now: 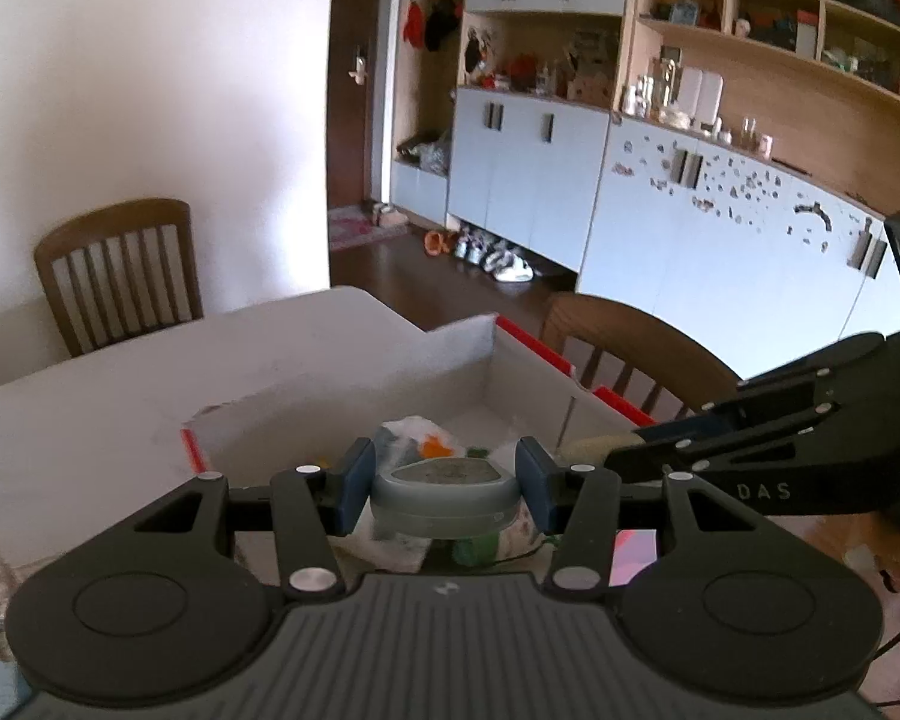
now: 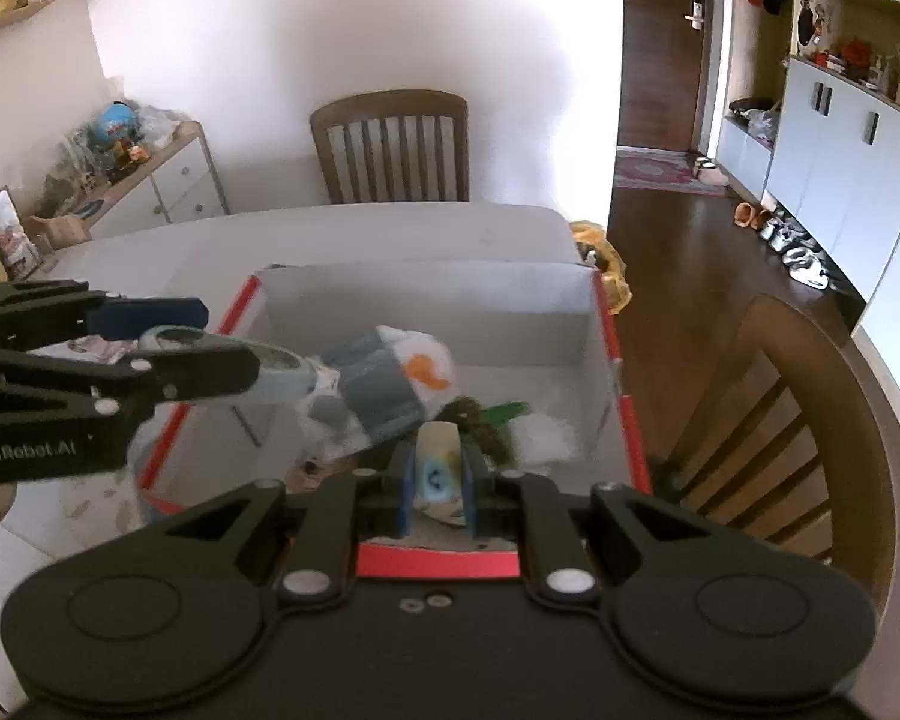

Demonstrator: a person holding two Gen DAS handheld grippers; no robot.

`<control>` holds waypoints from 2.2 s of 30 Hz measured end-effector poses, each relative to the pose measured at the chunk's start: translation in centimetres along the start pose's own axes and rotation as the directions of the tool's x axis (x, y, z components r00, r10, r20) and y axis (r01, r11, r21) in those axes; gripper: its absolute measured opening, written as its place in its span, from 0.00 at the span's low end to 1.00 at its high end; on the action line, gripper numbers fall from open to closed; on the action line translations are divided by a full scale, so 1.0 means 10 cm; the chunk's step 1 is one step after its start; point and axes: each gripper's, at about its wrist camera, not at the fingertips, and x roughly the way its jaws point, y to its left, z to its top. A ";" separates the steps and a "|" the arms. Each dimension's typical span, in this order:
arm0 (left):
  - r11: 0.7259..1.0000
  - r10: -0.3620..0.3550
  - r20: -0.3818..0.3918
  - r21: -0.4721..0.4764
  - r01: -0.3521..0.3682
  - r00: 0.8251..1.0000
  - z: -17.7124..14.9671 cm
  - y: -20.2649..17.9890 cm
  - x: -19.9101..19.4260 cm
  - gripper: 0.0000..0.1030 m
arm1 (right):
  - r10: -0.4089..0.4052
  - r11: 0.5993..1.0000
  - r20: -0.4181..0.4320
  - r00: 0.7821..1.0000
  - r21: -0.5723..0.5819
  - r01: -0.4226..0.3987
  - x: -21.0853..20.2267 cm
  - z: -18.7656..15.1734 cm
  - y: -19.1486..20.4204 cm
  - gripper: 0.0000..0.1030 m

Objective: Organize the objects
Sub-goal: 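Carry the white disc and cream cylinder into the box and open both tools, then withdraw both tools from the box back toward the table items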

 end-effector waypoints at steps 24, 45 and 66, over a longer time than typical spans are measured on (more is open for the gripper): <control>1.000 0.013 -0.187 -0.023 -0.018 0.982 -0.02 -0.04 1.02 0.49 | -0.020 0.987 -0.151 0.988 -0.163 -0.005 0.89 0.04 -0.29 0.13; 0.996 -0.016 -0.376 -0.092 -0.020 0.927 -0.27 0.10 1.24 0.49 | 0.014 0.984 -0.179 0.984 -0.170 -0.045 0.86 -0.05 -0.22 0.23; 0.994 0.007 -0.246 -0.107 -0.034 0.969 -0.18 0.09 0.48 0.49 | 0.056 0.994 -0.060 0.997 -0.091 -0.061 0.22 0.02 -0.08 0.29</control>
